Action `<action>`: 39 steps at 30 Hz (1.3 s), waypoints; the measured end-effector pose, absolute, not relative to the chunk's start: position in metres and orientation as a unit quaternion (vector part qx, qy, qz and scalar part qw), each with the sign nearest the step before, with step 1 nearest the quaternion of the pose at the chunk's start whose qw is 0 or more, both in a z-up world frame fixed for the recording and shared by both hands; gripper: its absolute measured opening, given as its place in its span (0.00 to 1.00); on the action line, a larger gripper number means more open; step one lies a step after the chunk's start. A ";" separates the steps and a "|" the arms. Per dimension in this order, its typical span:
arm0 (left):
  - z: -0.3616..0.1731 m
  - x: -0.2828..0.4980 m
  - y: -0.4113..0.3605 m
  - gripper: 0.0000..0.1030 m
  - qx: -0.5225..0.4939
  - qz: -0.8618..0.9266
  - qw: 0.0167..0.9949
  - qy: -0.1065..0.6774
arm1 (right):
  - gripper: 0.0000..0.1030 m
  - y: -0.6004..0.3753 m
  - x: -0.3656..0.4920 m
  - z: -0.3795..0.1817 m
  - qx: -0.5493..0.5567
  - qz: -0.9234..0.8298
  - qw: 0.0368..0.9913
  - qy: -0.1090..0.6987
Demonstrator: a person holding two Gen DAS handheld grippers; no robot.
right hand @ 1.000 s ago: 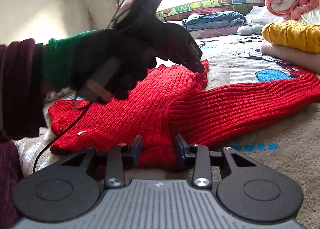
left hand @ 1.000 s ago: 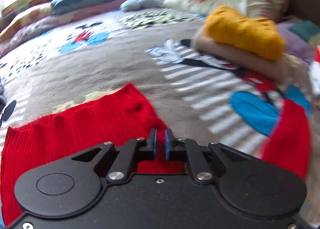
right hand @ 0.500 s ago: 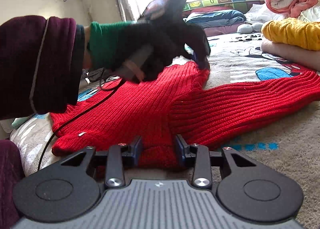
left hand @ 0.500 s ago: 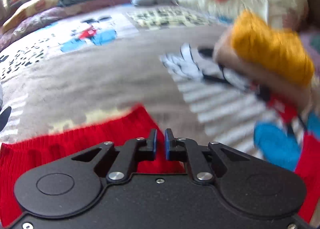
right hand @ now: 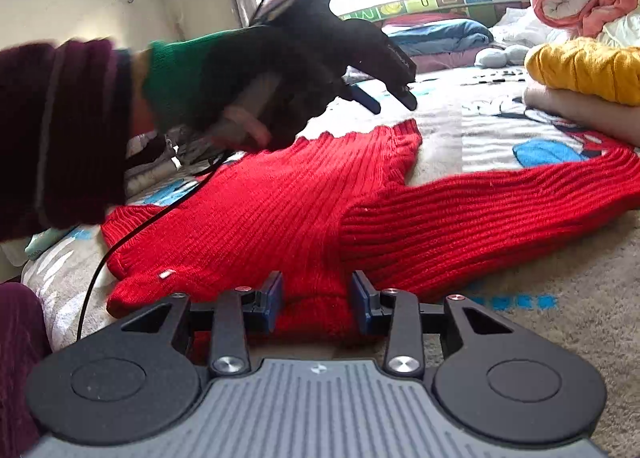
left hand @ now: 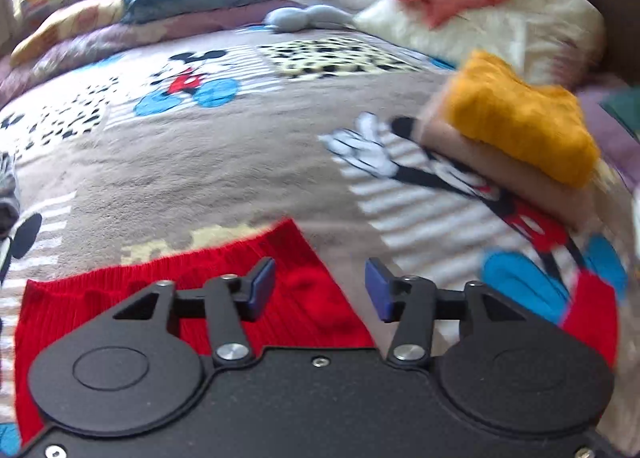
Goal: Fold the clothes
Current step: 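Grasp a red sweater sleeve with the left tool and lift it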
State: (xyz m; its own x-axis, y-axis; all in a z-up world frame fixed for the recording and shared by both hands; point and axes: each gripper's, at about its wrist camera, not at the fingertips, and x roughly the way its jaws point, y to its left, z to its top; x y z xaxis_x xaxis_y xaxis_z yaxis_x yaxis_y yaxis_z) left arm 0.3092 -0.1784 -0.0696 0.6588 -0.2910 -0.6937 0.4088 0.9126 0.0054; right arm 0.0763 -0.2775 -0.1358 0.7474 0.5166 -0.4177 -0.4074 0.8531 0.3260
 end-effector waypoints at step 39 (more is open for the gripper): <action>-0.173 0.136 -0.405 0.27 0.542 -0.166 0.810 0.149 | 0.47 -0.495 -0.006 -0.189 0.611 -0.074 0.786 0.050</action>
